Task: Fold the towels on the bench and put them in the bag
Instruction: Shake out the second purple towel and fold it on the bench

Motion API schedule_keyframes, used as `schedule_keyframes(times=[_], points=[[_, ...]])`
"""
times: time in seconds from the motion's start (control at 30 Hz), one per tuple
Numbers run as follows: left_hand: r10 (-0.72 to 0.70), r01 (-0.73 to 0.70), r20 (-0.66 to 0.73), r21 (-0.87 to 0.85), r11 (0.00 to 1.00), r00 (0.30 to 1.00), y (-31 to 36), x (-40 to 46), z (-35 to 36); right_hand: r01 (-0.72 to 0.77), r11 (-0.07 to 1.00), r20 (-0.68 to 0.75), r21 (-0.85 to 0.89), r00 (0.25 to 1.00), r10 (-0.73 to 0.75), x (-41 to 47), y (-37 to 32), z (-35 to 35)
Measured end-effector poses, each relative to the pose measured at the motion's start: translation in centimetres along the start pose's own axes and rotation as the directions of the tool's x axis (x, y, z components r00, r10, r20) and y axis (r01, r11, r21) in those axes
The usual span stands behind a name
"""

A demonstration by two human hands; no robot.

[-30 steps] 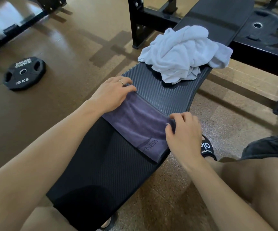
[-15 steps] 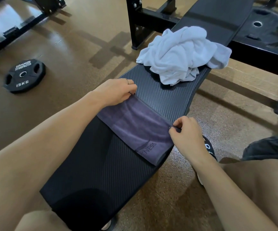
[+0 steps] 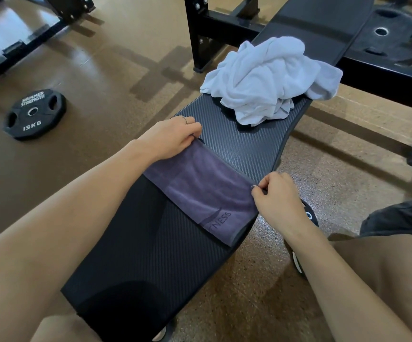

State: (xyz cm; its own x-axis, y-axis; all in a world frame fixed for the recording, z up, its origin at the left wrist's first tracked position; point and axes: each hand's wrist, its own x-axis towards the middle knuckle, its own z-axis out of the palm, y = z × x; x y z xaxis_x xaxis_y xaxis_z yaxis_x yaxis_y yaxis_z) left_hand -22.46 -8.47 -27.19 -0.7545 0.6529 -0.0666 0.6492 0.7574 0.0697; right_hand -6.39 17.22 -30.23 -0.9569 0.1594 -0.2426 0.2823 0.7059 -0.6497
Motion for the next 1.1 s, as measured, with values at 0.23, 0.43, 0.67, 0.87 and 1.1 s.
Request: schedule_keyframes(times=[0.23, 0.43, 0.67, 0.87, 1.1], points=[[-0.064, 0.063, -0.037, -0.024, 0.998, 0.997, 0.3, -0.3, 0.4, -0.058, 0.998, 0.002, 0.022, 0.998, 0.058, 0.8, 0.6, 0.5], [-0.089, 0.092, -0.076, 0.049, 0.995, 0.993, 1.1, -1.0, 1.0, -0.066, 0.996, 0.004, 0.058, 0.998, 0.066, 0.5, 0.5, 0.1], [-0.321, 0.321, -0.104, -0.014, 0.947, 0.941, 5.2, -7.5, 2.0, 0.363, 0.868, -0.146, -0.339, 0.891, -0.429, -3.5, -3.7, 0.4], [-0.432, 0.435, 0.076, -0.024, 0.9, 0.899, 4.0, -9.6, 4.7, 0.456, 0.765, 0.172, -0.456, 0.888, -0.427, -5.1, -2.7, 6.0], [-0.459, 0.464, 0.085, -0.053, 0.884, 0.884, 3.7, -9.7, 4.1, 0.443, 0.768, 0.147, -0.462, 0.892, -0.427, -6.6, -0.2, 5.2]])
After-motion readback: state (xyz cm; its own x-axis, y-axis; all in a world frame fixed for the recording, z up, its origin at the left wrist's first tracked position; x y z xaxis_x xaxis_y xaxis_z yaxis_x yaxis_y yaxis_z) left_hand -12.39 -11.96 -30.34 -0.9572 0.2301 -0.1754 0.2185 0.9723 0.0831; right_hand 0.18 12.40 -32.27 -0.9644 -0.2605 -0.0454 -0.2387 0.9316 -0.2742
